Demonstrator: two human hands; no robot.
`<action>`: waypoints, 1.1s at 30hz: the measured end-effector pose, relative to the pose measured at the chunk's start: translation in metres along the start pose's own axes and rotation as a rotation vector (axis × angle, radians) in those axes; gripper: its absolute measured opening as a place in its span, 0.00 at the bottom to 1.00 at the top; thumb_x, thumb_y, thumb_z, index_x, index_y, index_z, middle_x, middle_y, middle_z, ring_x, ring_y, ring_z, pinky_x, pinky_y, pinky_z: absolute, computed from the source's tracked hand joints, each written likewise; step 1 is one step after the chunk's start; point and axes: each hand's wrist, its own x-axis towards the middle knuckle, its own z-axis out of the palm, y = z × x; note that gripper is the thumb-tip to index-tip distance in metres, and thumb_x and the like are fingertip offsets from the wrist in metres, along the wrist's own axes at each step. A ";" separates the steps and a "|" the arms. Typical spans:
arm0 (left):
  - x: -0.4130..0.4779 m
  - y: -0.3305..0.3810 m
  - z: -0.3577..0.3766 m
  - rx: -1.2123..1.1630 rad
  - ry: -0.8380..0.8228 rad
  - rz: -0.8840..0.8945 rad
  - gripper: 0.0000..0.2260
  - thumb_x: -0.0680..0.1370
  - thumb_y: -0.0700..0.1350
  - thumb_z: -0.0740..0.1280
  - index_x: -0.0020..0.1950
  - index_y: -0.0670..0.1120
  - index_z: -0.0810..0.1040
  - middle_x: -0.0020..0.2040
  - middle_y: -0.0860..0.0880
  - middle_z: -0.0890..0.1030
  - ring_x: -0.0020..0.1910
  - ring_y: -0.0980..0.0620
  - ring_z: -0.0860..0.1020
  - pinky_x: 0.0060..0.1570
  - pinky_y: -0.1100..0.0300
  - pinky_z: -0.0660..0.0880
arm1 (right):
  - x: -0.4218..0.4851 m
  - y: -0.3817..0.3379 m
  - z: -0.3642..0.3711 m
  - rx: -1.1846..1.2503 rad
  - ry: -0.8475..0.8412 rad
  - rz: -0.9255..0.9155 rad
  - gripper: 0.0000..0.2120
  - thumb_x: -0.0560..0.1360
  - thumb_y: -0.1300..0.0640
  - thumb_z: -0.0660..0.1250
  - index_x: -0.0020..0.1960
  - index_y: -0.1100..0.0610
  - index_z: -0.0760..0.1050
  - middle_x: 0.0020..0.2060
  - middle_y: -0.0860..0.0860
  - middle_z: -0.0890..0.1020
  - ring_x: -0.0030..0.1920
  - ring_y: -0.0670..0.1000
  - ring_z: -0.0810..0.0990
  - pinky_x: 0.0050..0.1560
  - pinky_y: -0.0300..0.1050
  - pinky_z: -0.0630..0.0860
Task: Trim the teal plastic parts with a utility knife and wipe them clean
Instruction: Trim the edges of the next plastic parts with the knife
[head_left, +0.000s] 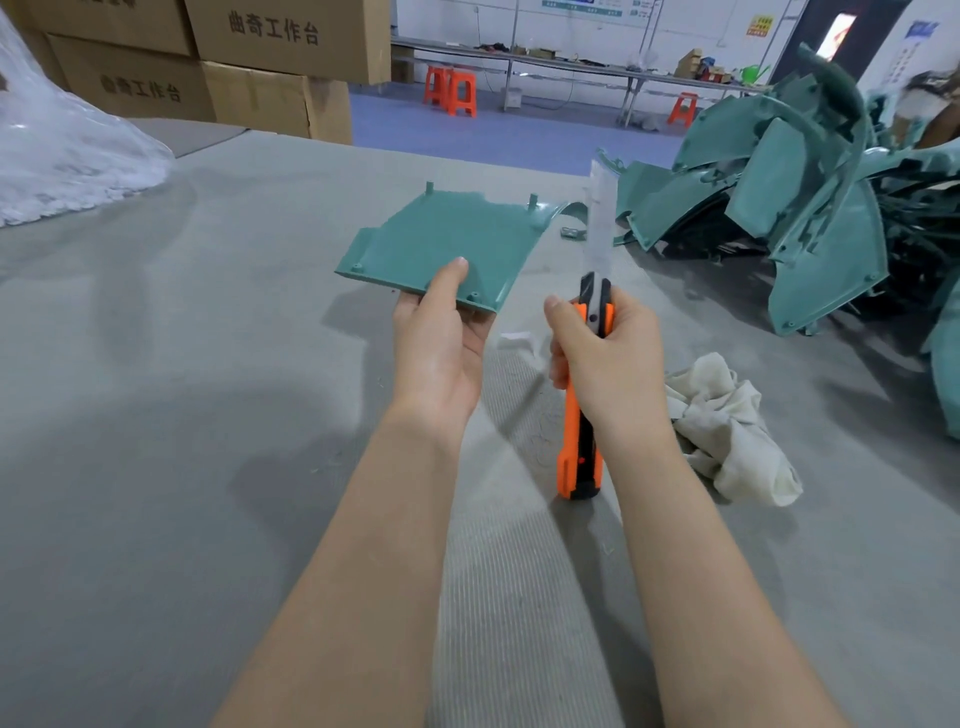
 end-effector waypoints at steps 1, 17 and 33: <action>0.001 0.000 0.000 -0.021 0.005 -0.015 0.13 0.80 0.34 0.61 0.64 0.39 0.73 0.48 0.46 0.80 0.40 0.54 0.80 0.38 0.65 0.79 | 0.002 0.001 -0.003 -0.034 0.011 0.006 0.14 0.77 0.58 0.67 0.35 0.56 0.66 0.28 0.54 0.71 0.25 0.49 0.70 0.30 0.45 0.71; -0.001 0.002 -0.003 -0.007 0.045 -0.101 0.12 0.78 0.37 0.63 0.62 0.42 0.74 0.44 0.48 0.80 0.37 0.55 0.80 0.34 0.65 0.77 | 0.003 0.004 -0.005 -0.089 -0.023 0.012 0.21 0.80 0.43 0.59 0.43 0.60 0.74 0.29 0.52 0.76 0.27 0.48 0.74 0.29 0.42 0.72; -0.003 0.005 -0.002 0.019 0.035 -0.157 0.04 0.77 0.39 0.64 0.49 0.44 0.78 0.40 0.48 0.80 0.39 0.53 0.78 0.29 0.67 0.75 | 0.004 0.009 -0.006 -0.111 0.002 -0.059 0.23 0.82 0.43 0.57 0.34 0.56 0.71 0.24 0.47 0.73 0.24 0.47 0.71 0.27 0.41 0.69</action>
